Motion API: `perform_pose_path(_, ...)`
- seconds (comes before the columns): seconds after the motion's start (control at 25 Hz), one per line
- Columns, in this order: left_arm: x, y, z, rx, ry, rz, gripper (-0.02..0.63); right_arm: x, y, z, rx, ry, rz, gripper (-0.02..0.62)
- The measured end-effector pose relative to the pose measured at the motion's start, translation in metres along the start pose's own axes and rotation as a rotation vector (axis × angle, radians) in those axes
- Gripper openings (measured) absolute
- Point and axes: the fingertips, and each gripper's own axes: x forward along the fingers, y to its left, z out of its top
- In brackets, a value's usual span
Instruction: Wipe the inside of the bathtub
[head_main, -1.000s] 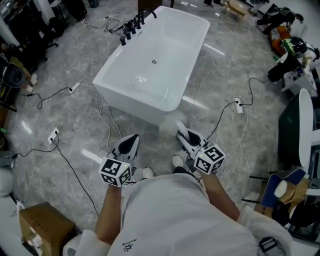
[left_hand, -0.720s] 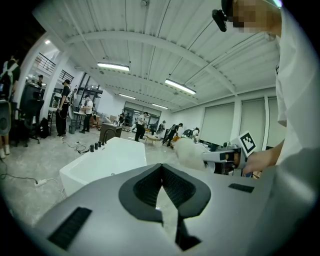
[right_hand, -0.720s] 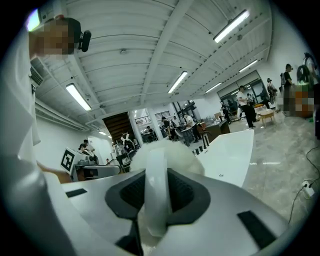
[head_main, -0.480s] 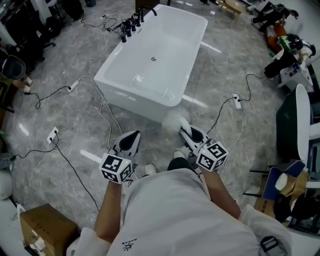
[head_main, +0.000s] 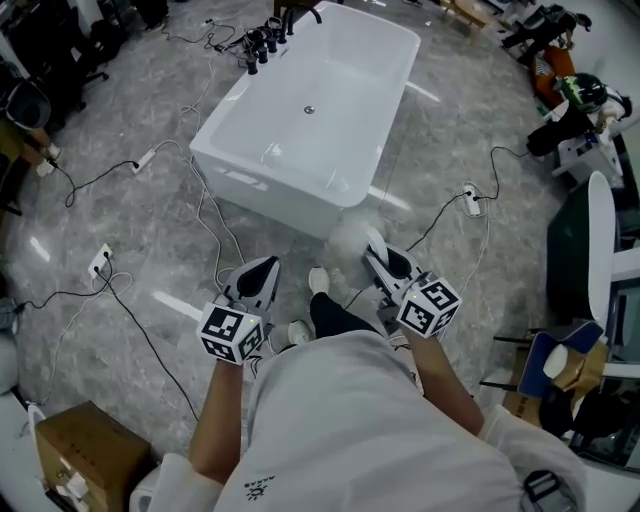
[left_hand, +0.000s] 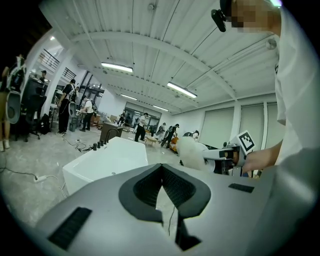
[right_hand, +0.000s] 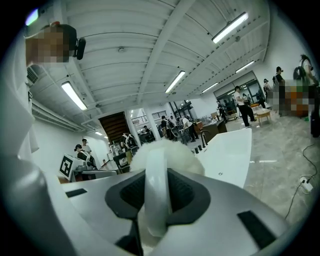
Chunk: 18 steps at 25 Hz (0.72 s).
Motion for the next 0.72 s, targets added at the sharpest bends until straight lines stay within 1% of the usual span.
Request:
perform_pose_path(0.2, 0.012, 0.015, -0.001, -0.023, 0.013, 0.011, 0.011, 0.022, -0.009, -0.001, 0.001, 0.032, 0.012, 0.095)
perform_pose_path(0.32, 0.026, 0.029, 0.001, -0.033, 0.026, 0.013, 0.011, 0.036, -0.022, 0.001, 0.012, 0.049, 0.010, 0.095)
perform_pose_path(0.44, 0.046, 0.046, 0.005, -0.036, 0.040, 0.018, 0.011, 0.052, -0.042, 0.002, 0.019, 0.073, 0.005, 0.095)
perform_pose_path(0.6, 0.080, 0.068, 0.010, -0.041, 0.072, 0.022, 0.011, 0.077, -0.079, -0.001, 0.008, 0.139, -0.005, 0.095)
perform_pose_path(0.72, 0.110, 0.085, 0.014, -0.046, 0.101, 0.019, 0.011, 0.097, -0.104, 0.000, 0.002, 0.191, 0.011, 0.095)
